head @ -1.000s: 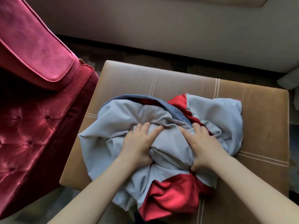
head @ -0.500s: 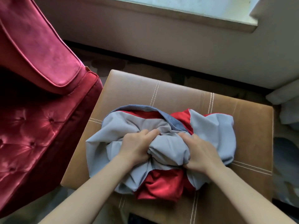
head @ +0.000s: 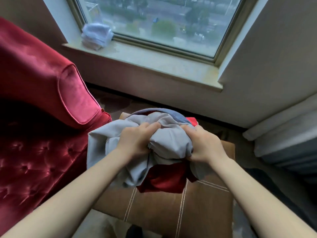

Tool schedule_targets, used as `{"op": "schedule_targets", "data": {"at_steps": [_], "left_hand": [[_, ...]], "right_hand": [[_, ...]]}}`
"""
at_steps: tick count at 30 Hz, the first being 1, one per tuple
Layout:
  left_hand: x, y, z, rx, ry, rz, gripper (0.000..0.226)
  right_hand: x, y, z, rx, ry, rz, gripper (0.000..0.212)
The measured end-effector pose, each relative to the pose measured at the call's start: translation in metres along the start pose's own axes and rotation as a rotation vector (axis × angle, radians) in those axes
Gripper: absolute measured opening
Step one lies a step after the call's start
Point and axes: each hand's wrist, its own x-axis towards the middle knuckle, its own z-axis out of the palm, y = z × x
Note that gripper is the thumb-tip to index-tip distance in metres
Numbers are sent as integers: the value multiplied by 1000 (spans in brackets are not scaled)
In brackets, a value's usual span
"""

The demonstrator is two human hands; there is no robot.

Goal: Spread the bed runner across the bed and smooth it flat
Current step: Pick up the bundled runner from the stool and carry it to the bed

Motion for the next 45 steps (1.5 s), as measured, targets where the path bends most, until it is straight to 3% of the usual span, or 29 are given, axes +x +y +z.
{"op": "schedule_targets", "data": {"at_steps": [10,20,30,45], "left_hand": [[1,23,-179,46,222,23,62],[-38,2,-315,136,427,33,61],[-94,2,-404,203,523,-90,63],[-234,20,-452,396,631,-524,55]], "right_hand": [[-30,-51,-177,-51,188,-89,81],[-50,-132,-287,-113,334,-232,94],[-66,-189,-351,-121,466,-408,93],[-98,-287,-371,-62,485,-846,87]]}}
